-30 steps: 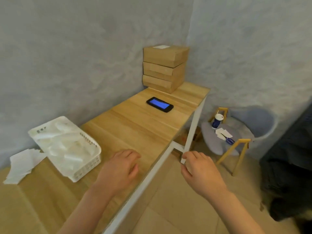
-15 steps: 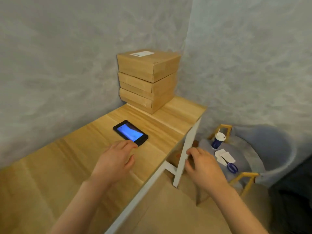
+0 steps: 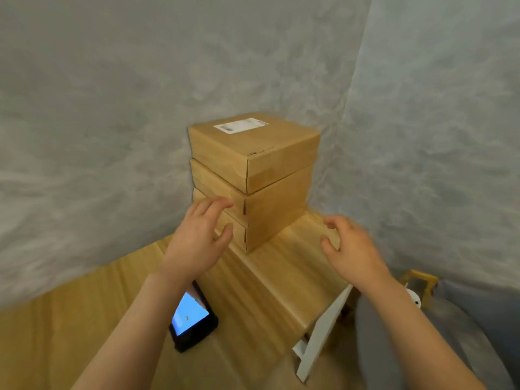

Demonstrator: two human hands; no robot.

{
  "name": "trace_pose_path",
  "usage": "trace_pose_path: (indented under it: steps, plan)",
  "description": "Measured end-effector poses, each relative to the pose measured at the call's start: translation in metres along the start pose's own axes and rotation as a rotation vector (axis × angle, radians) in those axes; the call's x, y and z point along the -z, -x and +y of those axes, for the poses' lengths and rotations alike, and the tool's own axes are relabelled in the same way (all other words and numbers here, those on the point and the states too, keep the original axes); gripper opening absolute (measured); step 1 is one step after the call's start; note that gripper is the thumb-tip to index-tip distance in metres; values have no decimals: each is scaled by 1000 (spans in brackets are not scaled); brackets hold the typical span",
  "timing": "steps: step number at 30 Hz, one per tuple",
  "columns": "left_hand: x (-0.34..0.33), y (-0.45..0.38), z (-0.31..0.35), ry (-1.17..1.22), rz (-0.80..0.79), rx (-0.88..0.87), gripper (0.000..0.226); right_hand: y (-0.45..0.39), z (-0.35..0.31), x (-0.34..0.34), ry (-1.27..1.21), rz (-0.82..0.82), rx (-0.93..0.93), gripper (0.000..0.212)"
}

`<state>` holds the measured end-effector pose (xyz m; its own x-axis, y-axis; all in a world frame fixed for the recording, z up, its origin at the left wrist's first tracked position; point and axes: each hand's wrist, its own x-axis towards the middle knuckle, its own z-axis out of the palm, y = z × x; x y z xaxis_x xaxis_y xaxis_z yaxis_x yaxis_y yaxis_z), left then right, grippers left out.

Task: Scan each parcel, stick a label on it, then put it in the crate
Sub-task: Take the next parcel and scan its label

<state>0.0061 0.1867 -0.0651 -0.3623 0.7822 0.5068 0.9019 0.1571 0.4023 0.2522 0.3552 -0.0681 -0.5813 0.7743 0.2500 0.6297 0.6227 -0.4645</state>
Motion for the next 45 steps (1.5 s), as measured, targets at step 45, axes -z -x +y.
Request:
trace_pose_path:
  steps: [45]
  plan:
    - [70,99,-44,564,824,626,47,-128,-180,-46,-1527,-71,69,12]
